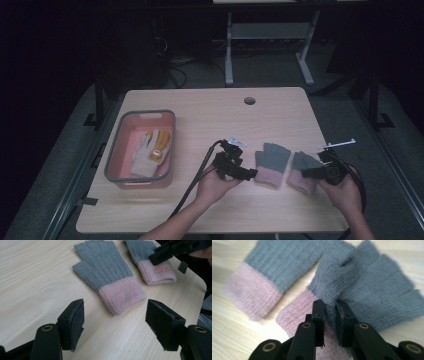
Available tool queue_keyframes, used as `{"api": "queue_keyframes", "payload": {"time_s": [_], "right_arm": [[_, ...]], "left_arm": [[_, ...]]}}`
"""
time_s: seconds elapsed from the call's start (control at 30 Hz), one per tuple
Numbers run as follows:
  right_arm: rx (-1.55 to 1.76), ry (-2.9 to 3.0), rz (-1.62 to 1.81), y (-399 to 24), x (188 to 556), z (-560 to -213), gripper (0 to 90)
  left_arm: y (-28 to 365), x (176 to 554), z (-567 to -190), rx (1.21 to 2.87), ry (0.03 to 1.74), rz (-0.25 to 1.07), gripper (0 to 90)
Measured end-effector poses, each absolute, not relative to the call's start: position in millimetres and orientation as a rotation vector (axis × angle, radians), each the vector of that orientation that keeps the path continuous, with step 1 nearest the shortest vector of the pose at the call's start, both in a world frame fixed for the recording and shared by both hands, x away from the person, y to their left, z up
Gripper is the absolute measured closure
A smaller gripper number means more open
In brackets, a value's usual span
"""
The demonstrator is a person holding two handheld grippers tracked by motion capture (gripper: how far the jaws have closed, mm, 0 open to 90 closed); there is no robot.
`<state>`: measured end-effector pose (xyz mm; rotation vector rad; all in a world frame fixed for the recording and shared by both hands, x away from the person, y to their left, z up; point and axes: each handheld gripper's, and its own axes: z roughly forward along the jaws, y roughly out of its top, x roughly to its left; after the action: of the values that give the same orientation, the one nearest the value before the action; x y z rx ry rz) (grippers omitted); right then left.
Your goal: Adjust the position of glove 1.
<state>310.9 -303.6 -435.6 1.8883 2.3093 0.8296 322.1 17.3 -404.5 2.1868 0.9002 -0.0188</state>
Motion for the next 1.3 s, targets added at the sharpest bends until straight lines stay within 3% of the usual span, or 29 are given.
{"api": "queue_keyframes", "payload": {"time_s": [0.57, 1.3], "right_arm": [[1.709, 2.416, 0.926, -250.4, 327.5, -399.8, 77.7], [1.637, 2.490, 0.883, -214.7, 347.3, -415.7, 71.7]], "left_arm": [[29.1, 326.0, -406.3, 2.156, 0.939, -0.031, 31.4], [31.2, 326.2, -413.7, 2.155, 0.953, -0.052, 31.5]]}}
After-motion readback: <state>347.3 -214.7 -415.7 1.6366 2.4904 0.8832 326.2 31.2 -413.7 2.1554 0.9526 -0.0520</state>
